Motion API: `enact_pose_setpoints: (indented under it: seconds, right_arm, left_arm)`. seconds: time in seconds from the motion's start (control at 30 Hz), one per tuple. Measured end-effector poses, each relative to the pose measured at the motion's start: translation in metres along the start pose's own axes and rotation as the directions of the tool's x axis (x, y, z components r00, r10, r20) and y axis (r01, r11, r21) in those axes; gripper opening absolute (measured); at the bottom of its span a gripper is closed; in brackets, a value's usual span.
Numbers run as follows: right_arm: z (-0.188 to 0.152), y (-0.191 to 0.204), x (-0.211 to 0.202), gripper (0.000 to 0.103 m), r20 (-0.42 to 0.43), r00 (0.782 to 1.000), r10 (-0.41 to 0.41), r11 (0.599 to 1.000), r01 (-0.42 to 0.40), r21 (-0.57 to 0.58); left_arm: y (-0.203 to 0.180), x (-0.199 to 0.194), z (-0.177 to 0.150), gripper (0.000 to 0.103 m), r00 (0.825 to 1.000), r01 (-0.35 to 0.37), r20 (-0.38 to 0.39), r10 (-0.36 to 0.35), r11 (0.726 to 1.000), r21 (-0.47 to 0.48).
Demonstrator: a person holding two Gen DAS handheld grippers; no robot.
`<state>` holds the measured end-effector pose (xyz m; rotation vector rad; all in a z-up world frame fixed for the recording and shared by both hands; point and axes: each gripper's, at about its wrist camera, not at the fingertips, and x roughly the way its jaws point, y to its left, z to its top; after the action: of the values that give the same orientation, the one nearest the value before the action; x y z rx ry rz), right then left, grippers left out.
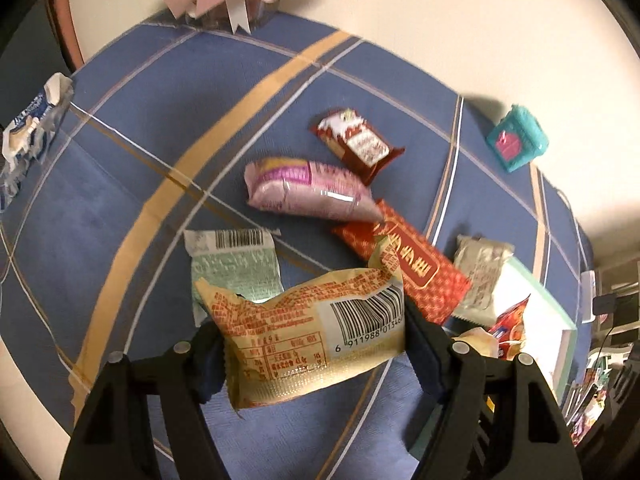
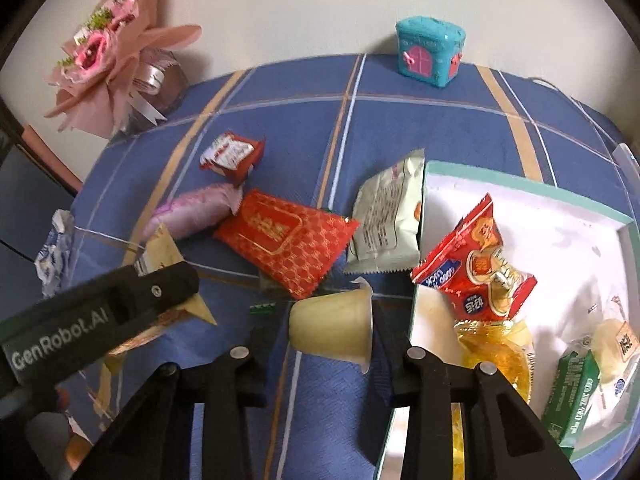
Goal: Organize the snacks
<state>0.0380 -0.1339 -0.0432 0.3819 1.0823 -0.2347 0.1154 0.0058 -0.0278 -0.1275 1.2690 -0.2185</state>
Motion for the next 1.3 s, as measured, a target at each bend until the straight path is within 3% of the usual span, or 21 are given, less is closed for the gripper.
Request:
enact_pose_setpoints:
  seconds: [0.3, 0.47, 0.73, 1.0, 1.2, 1.3]
  right_arm:
    - [0.007, -0.003, -0.034, 0.04, 0.068, 0.997, 0.028, 1.0, -0.028, 0.004]
    - [0.01, -0.014, -0.041, 0.04, 0.086, 0.996, 0.02, 1.0, -0.022, 0.023]
    - [0.013, -0.078, -0.061, 0.04, 0.114, 0.993, 0.004, 0.987, -0.022, 0.157]
    - [-0.002, -0.175, -0.08, 0.04, 0.138, 0.989, -0.058, 0.934, 0.005, 0.358]
    - [-0.008, -0.227, -0.093, 0.04, 0.144, 0.985, -0.096, 0.895, 0.022, 0.446]
    - [-0.01, -0.241, -0.098, 0.04, 0.149, 0.984, -0.103, 0.883, 0.021, 0.469]
  left_arm:
    - [-0.002, -0.017, -0.002, 0.076, 0.998, 0.012, 0.055, -0.012, 1.0, -0.004]
    - [-0.024, -0.012, -0.005, 0.076, 0.998, 0.03, 0.056, -0.031, 0.999, 0.022]
    - [-0.076, -0.013, -0.024, 0.076, 0.997, 0.062, 0.043, -0.068, 0.99, 0.124]
    - [-0.146, -0.011, -0.057, 0.076, 0.994, 0.095, 0.014, -0.104, 0.948, 0.303]
    - [-0.196, -0.007, -0.084, 0.076, 0.993, 0.101, 0.007, -0.117, 0.886, 0.453]
    - [-0.206, -0.001, -0.091, 0.076, 0.995, 0.089, -0.005, -0.099, 0.876, 0.473]
